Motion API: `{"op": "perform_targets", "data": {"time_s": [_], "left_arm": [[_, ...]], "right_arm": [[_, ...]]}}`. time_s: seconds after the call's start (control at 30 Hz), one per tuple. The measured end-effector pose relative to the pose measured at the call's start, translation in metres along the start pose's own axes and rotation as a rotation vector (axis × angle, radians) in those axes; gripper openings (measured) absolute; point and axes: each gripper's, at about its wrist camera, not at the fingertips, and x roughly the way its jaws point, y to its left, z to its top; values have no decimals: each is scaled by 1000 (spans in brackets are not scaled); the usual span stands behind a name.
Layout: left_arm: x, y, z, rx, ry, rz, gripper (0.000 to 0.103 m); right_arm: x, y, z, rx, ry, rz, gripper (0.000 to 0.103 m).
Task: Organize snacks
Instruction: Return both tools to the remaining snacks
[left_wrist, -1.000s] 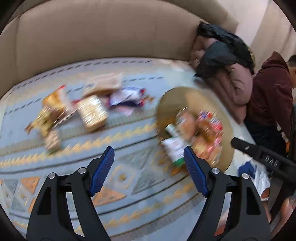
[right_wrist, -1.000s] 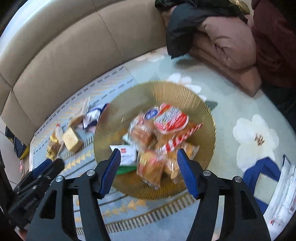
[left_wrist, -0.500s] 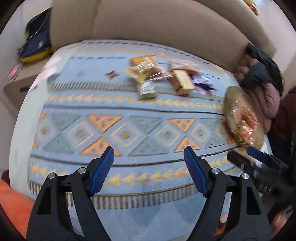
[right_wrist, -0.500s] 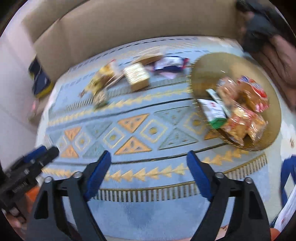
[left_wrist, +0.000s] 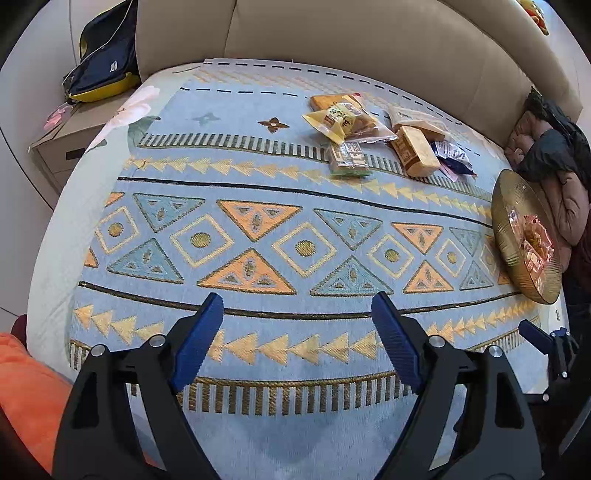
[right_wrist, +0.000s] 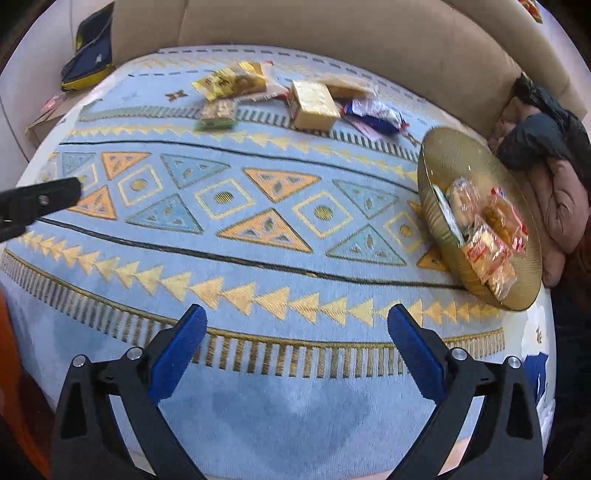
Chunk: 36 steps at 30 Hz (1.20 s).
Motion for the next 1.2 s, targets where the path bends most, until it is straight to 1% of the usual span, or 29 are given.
{"op": "perform_targets", "data": {"time_s": [0.13,0.3,0.43,0.5,0.63,0.77,0.87,0.97,1.0,1.03,1.1,1.17,1.2], "left_arm": [[4,-7,-2,31,7,13,82],[8,-11,-3,40,19,18,82],[12,-9,-1,26,28,2,82],[13,-12,0,23,30,-20,82],[15,-10,14,8,26,-50,82],[26,-3,41,-55,55,-101,82],[39,-4,66,-69,48,-88,82],[63,-12,94,-72,48,-80,82],[72,-15,101,-72,55,-80,82],[82,-18,107,-73,63,-80,82],[104,-24,119,-79,76,-76,81],[125,-31,128,-69,90,-64,80],[133,-36,131,-56,92,-57,80]], "right_arm": [[4,-9,1,60,25,29,97],[12,-17,2,114,64,74,97],[20,-24,3,164,104,148,97],[24,-26,3,181,120,177,98],[26,-27,6,194,129,198,97],[22,-31,19,207,130,226,97],[17,-33,52,174,94,203,97],[16,-38,106,129,7,151,97],[18,-40,119,127,-14,145,97],[22,-44,133,132,-32,148,97],[35,-53,163,146,-65,169,93],[52,-60,184,152,-76,190,89],[65,-63,196,155,-68,201,89]]}}
